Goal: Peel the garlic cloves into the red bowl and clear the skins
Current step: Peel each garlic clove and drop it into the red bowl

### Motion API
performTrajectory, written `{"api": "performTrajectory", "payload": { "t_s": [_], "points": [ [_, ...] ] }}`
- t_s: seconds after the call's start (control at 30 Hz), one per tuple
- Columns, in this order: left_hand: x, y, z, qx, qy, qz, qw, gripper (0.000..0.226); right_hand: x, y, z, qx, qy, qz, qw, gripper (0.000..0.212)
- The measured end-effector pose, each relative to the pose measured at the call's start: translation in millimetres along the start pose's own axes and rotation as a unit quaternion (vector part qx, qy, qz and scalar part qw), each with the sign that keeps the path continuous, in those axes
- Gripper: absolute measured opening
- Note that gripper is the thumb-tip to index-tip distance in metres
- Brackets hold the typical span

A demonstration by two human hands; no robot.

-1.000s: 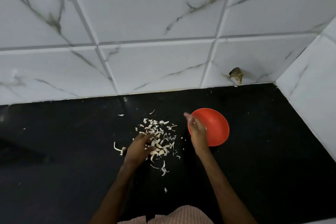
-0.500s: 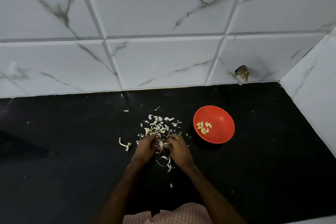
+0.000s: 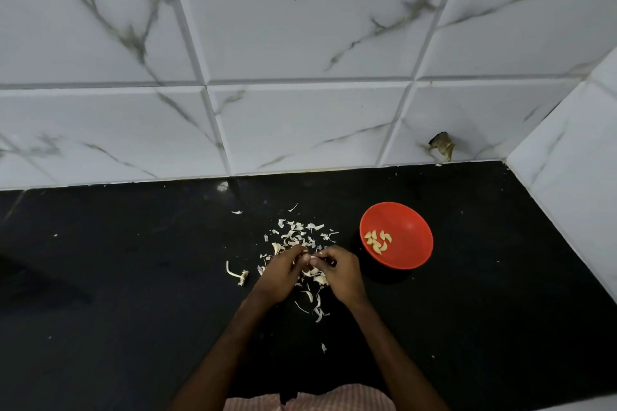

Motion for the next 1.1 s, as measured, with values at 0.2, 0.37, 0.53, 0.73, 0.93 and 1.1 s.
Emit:
{"api": "performTrajectory", "payload": {
  "t_s": [0.2, 0.37, 0.53, 0.73, 0.93, 1.1],
  "points": [
    [-4.1, -4.5, -7.4, 0.049, -0.047, -0.060, 0.996, 0.039, -5.0, -5.3, 26.1, 0.089, -0.140, 0.014, 0.986, 0.034],
    [-9.8, -7.8, -24.8, 0.128, -0.217, -0.103, 0.962, 0.043, -13.1, -3.4, 36.6, 0.068, -0.152, -0.007, 0.986, 0.034],
    [-11.3, -3.0, -39.5, 0.211, -0.385, -0.081, 0.895, 0.050, -19.3, -2.6, 34.8, 0.009, -0.109, -0.066, 0.992, 0.033],
    [-3.8, -3.7, -39.4, 0.160, -0.460, -0.022, 0.873, 0.017, -12.4, 2.7, 31.2, -0.035, 0.017, -0.096, 0.995, 0.017],
    [0.7, -3.5, -47.3, 0.149, -0.471, -0.072, 0.866, 0.020, -8.5, 3.1, 30.6, -0.085, 0.215, -0.071, 0.970, 0.011],
    [-3.1, -4.5, -48.9, 0.149, -0.484, -0.069, 0.860, 0.010, -4.2, 3.1, 35.6, -0.075, 0.254, -0.078, 0.961, 0.004]
  ]
}}
Point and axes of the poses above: each hand's wrist, its own y-axis towards the middle knuckle, its own x-axis out of the back of the hand, z = x × y, the point moved 2 cm from there along y, towards the middle knuckle, and after that the axes turned 5 degrees about x, right-handed, at the moved point
